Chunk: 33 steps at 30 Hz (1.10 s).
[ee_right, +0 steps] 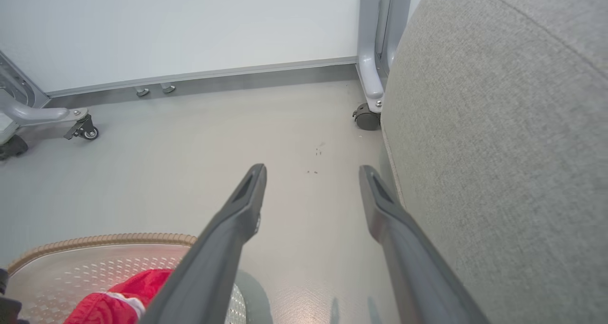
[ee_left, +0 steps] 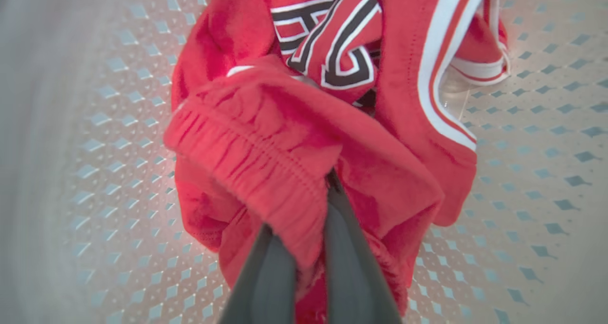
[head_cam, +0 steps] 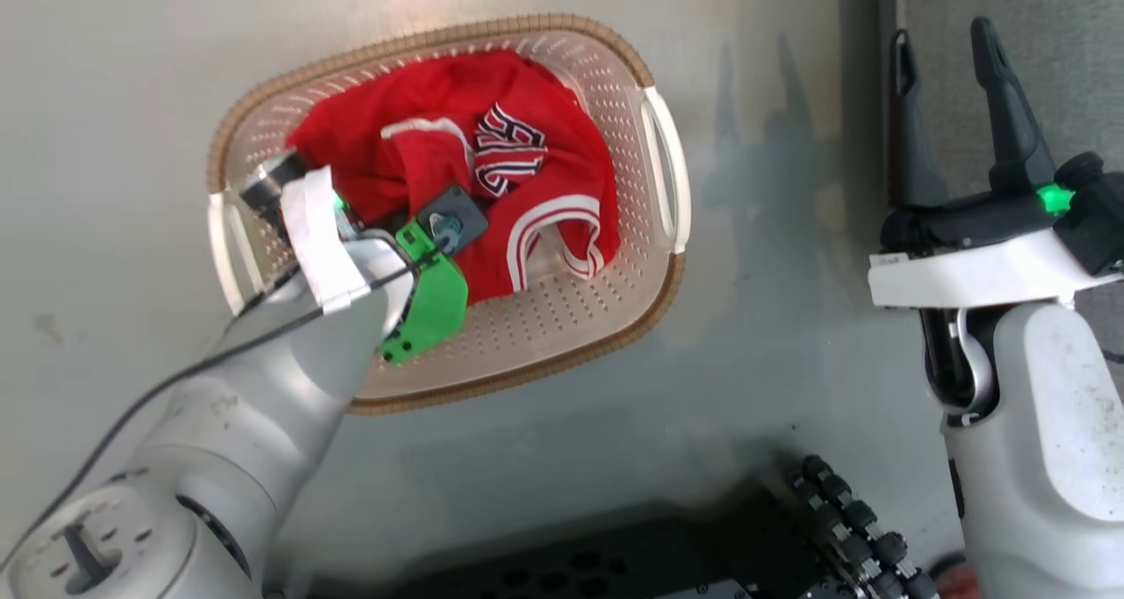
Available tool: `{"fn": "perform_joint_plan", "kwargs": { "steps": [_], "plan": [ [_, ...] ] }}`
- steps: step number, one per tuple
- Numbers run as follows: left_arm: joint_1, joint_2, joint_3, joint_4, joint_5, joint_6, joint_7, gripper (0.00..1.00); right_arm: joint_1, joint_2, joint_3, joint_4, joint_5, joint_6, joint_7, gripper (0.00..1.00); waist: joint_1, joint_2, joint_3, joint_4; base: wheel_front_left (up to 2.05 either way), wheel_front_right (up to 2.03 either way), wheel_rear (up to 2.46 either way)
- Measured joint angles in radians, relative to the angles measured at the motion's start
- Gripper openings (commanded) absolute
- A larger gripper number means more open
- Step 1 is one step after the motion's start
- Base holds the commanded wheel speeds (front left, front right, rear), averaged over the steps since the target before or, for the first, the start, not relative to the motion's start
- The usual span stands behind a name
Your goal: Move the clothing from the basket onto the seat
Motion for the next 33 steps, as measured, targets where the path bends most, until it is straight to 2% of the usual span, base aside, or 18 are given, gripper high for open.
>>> {"fn": "perform_joint_plan", "kwargs": {
  "steps": [10, 17, 24, 29, 33],
  "plan": [
    [0.174, -0.018, 0.059, -0.037, -0.095, 0.027, -0.102, 0.0, 0.117, 0.0, 0.015, 0.042, -0.033, 0.0, 0.0, 1.0, 0.0, 0.0, -0.204, 0.029, 0.0, 0.0, 0.0],
    [0.303, -0.021, 0.106, -0.107, -0.146, 0.081, -0.129, 0.0, 0.209, 0.0, 0.047, 0.077, -0.04, 0.0, 0.0, 1.0, 0.0, 0.0, -0.375, 0.053, 0.0, 0.0, 0.0],
    [0.47, 0.049, 0.234, -0.363, -0.151, 0.184, -0.134, 0.0, 0.285, 0.001, 0.096, 0.105, -0.032, 0.0, 0.0, 1.0, 0.0, 0.0, -0.542, 0.075, 0.0, 0.0, 0.0],
    [0.609, 0.087, 0.321, -0.509, -0.125, 0.227, -0.134, 0.0, 0.352, 0.001, 0.128, 0.124, -0.025, 0.0, 0.0, 1.0, 0.0, 0.0, -0.657, 0.086, 0.0, 0.0, 0.0],
    [0.702, 0.1, 0.396, -0.607, -0.106, 0.242, -0.135, 0.0, 0.397, 0.001, 0.146, 0.137, -0.022, 0.0, 0.0, 1.0, 0.0, 0.0, -0.741, 0.091, 0.0, 0.0, 0.0]
  ]
}}
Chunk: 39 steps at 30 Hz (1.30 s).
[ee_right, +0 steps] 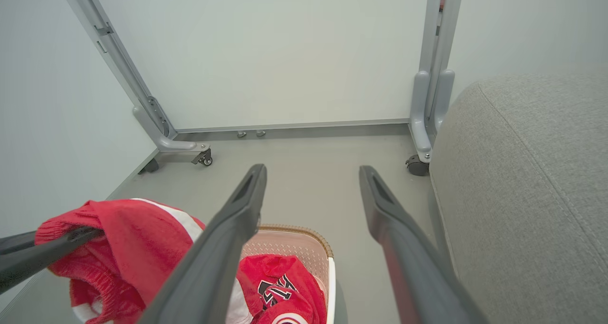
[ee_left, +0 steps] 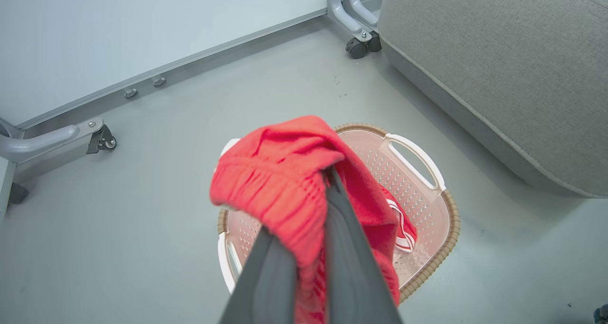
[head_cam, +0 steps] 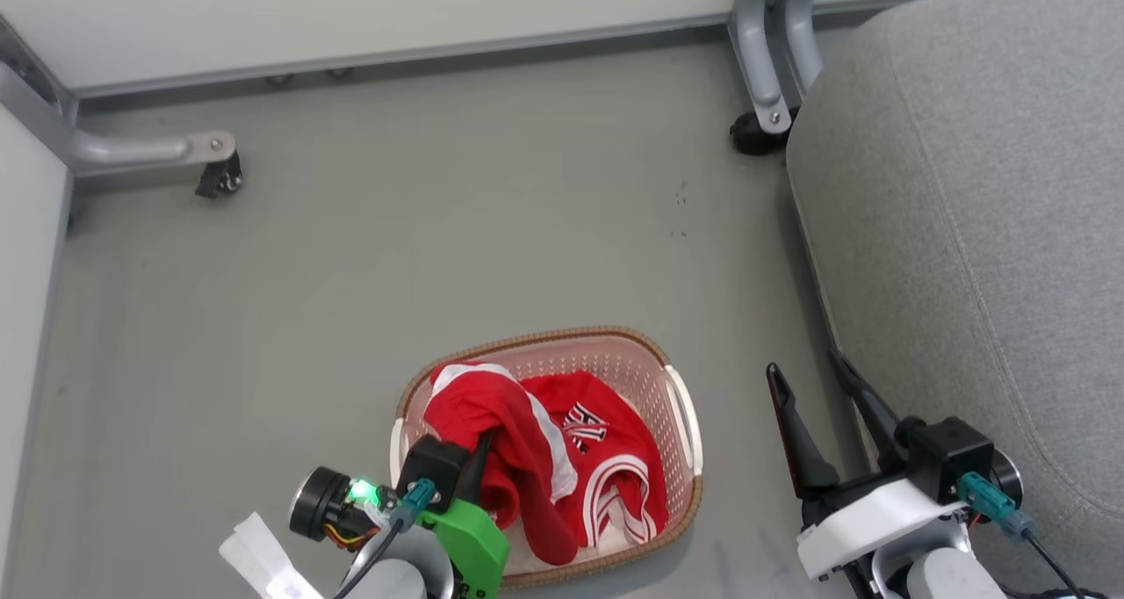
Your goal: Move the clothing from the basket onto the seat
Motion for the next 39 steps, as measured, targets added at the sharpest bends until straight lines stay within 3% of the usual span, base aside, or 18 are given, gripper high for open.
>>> {"fn": "perform_joint_plan", "kwargs": {
  "steps": [10, 20, 39],
  "plan": [
    [0.114, 0.016, 0.12, -0.137, 0.058, 0.004, 0.0, 0.0, 0.049, 0.0, 0.054, 0.016, 0.008, 0.0, 0.0, 1.0, 0.0, 0.0, -0.153, -0.004, 0.0, 0.0, 0.0],
    [0.136, 0.016, 0.188, -0.276, 0.106, -0.021, 0.0, 0.0, 0.072, 0.0, 0.095, 0.021, 0.011, 0.0, 0.0, 1.0, 0.0, 0.0, -0.218, -0.022, 0.0, 0.0, 0.0],
    [0.052, 0.032, 0.159, -0.451, 0.138, -0.073, 0.072, 0.0, 0.077, 0.0, 0.166, 0.026, 0.006, 0.0, 0.0, 1.0, 0.0, 0.0, -0.223, -0.038, 0.0, 0.0, 0.0]
  ]
}}
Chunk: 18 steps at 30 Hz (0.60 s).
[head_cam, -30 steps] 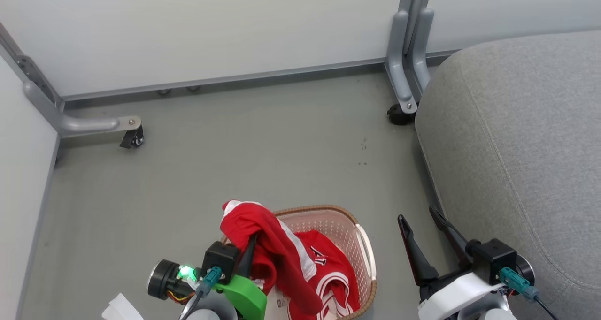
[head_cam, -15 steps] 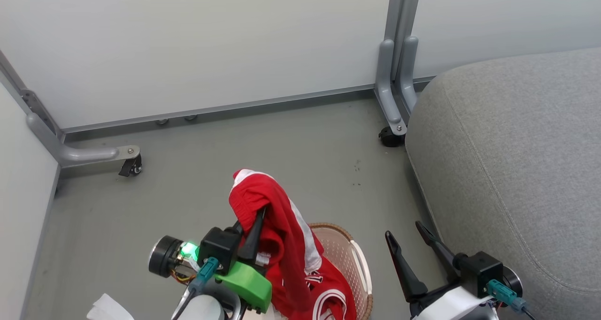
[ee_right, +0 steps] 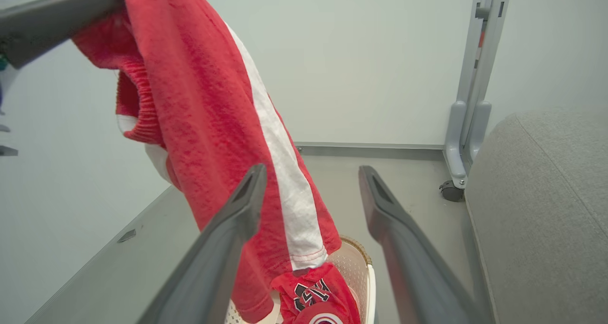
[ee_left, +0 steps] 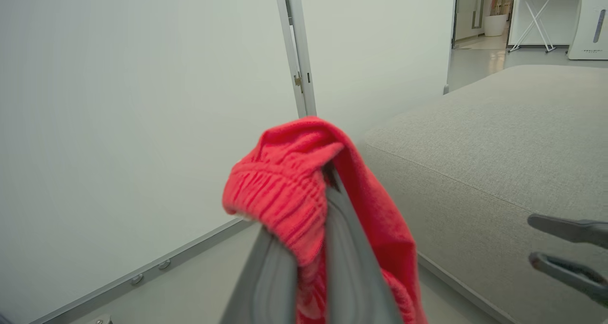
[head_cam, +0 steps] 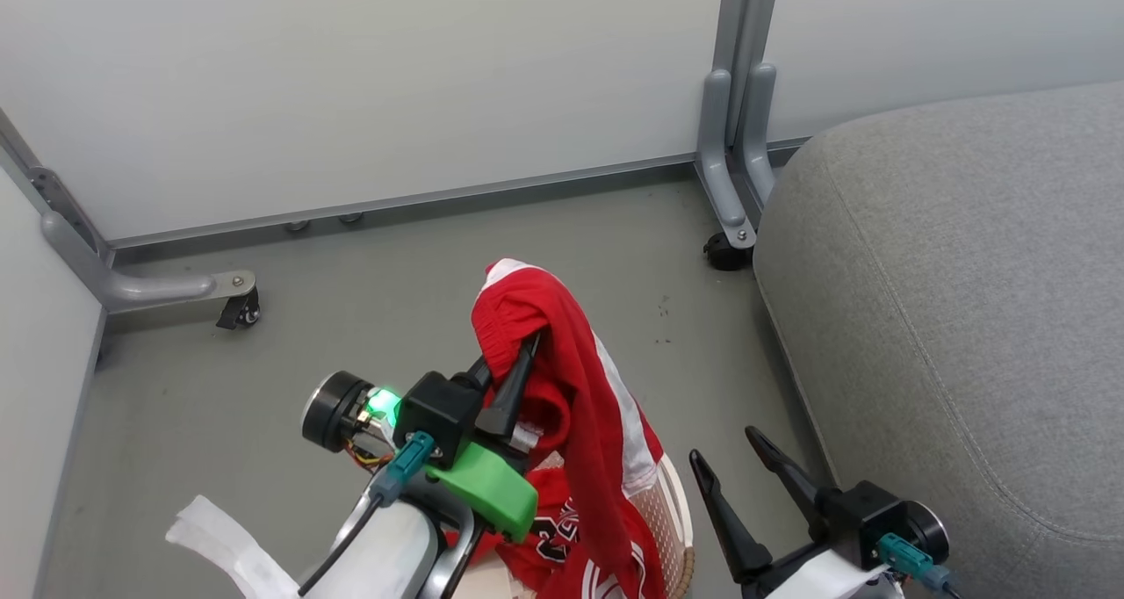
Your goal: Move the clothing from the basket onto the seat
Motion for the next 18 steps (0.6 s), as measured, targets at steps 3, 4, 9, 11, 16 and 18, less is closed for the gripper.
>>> {"fn": "perform_joint_plan", "kwargs": {
  "steps": [3, 4, 9, 11, 16, 18],
  "plan": [
    [-0.012, -0.004, -0.009, -0.03, 0.0, -0.004, 0.016, 0.0, -0.013, 0.0, 0.032, 0.007, -0.016, 0.0, 0.0, 1.0, 0.0, 0.0, 0.004, 0.002, 0.0, 0.0, 0.0],
    [-0.017, -0.006, -0.013, -0.041, 0.0, -0.004, 0.019, 0.0, -0.018, -0.001, 0.044, 0.008, -0.022, 0.0, 0.0, 1.0, 0.0, 0.0, 0.006, 0.002, 0.0, 0.0, 0.0],
    [-0.032, -0.014, -0.036, -0.084, 0.0, -0.013, 0.057, 0.0, -0.054, -0.001, 0.124, 0.01, -0.026, 0.0, 0.0, 1.0, 0.0, 0.0, 0.019, 0.004, 0.0, 0.0, 0.0],
    [-0.042, -0.026, -0.043, -0.105, -0.005, -0.02, 0.07, 0.0, -0.072, 0.0, 0.169, 0.021, -0.031, 0.0, 0.0, 1.0, 0.0, 0.0, 0.025, 0.005, 0.0, 0.0, 0.0],
    [-0.06, -0.034, -0.068, -0.146, -0.007, -0.029, 0.096, 0.0, -0.108, 0.001, 0.185, 0.022, -0.029, 0.0, 0.0, 1.0, 0.0, 0.0, 0.039, 0.009, 0.0, 0.0, 0.0],
    [-0.07, -0.041, -0.083, -0.169, -0.004, -0.037, 0.108, 0.0, -0.122, 0.0, 0.162, 0.016, -0.033, 0.0, 0.0, 1.0, 0.0, 0.0, 0.047, 0.014, 0.0, 0.0, 0.0]
  ]
}}
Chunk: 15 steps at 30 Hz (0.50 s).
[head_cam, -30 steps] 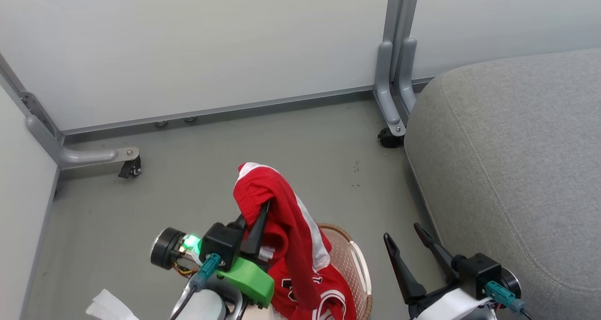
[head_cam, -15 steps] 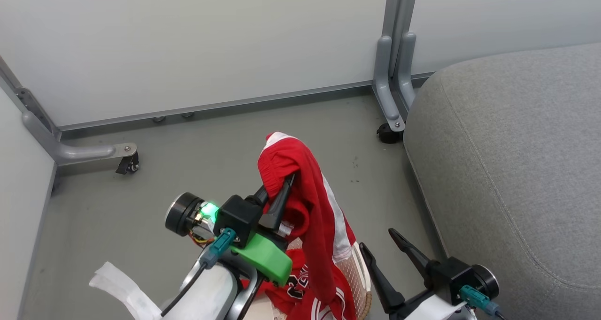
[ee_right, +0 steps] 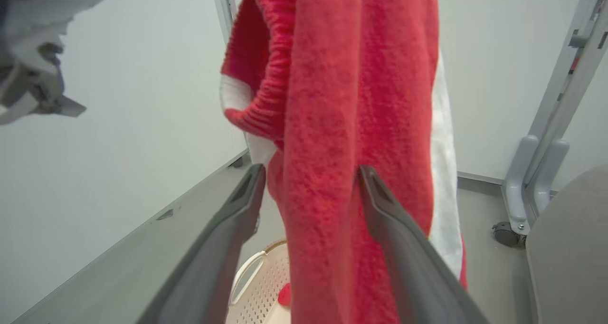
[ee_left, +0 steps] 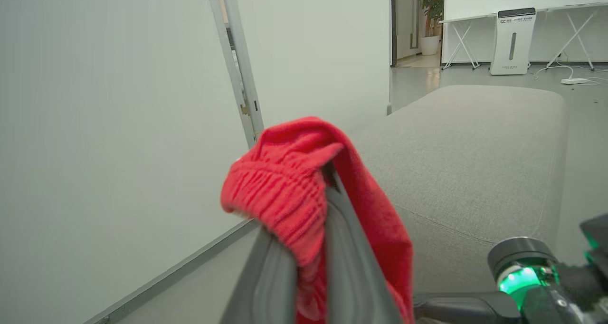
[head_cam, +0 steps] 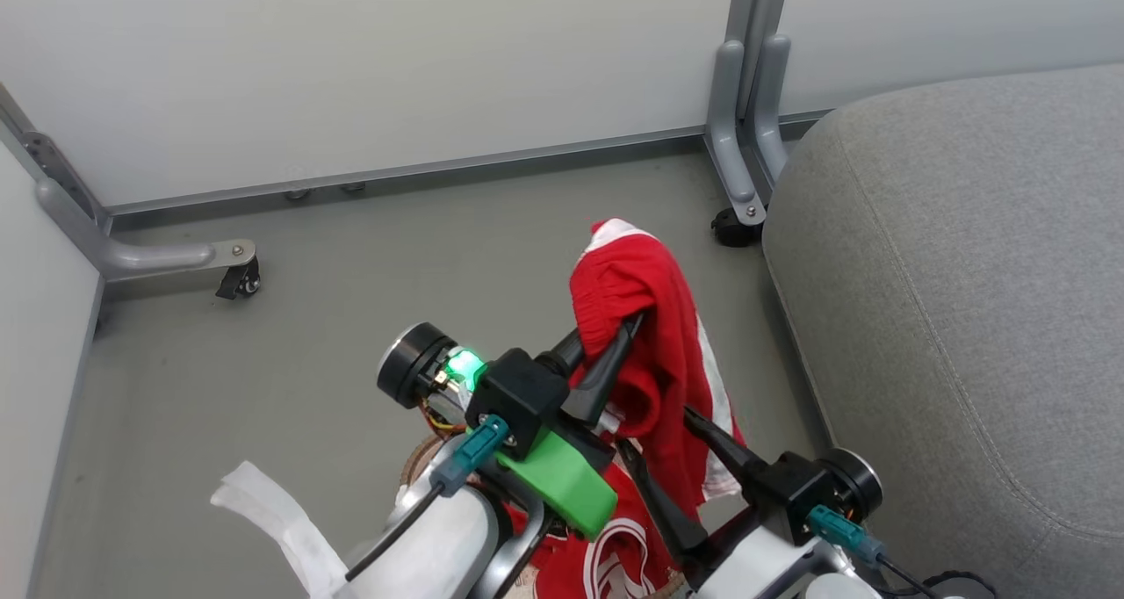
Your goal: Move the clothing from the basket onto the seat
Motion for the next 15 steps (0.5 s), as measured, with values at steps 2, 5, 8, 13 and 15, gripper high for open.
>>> {"fn": "perform_joint_plan", "kwargs": {
  "steps": [2, 5, 8, 13, 15],
  "plan": [
    [-0.001, -0.004, -0.012, -0.013, 0.0, -0.002, 0.014, 0.0, -0.004, 0.0, -0.013, -0.002, -0.003, 0.0, 0.0, 1.0, 0.0, 0.0, 0.005, 0.005, 0.0, 0.0, 0.0],
    [-0.001, -0.004, -0.026, -0.031, 0.0, -0.006, 0.027, 0.0, -0.008, 0.0, -0.029, -0.007, -0.011, 0.0, 0.0, 1.0, 0.0, 0.0, 0.012, 0.012, 0.0, 0.0, 0.0],
    [0.0, -0.004, -0.038, -0.043, 0.0, -0.009, 0.037, 0.0, -0.009, -0.001, -0.05, -0.003, -0.012, 0.0, 0.0, 1.0, 0.0, 0.0, 0.018, 0.017, 0.0, 0.0, 0.0],
    [0.0, 0.0, -0.043, -0.047, 0.0, -0.01, 0.047, 0.0, -0.012, 0.0, -0.052, 0.009, -0.017, 0.0, 0.0, 0.0, 0.0, 0.0, 0.025, 0.017, 0.0, 0.0, 0.0],
    [0.0, 0.003, -0.042, -0.045, -0.001, -0.009, 0.047, 0.0, -0.013, 0.0, -0.05, 0.015, -0.016, 0.0, 0.0, 0.0, 0.0, 0.0, 0.027, 0.015, 0.0, 0.0, 0.0]
  ]
}}
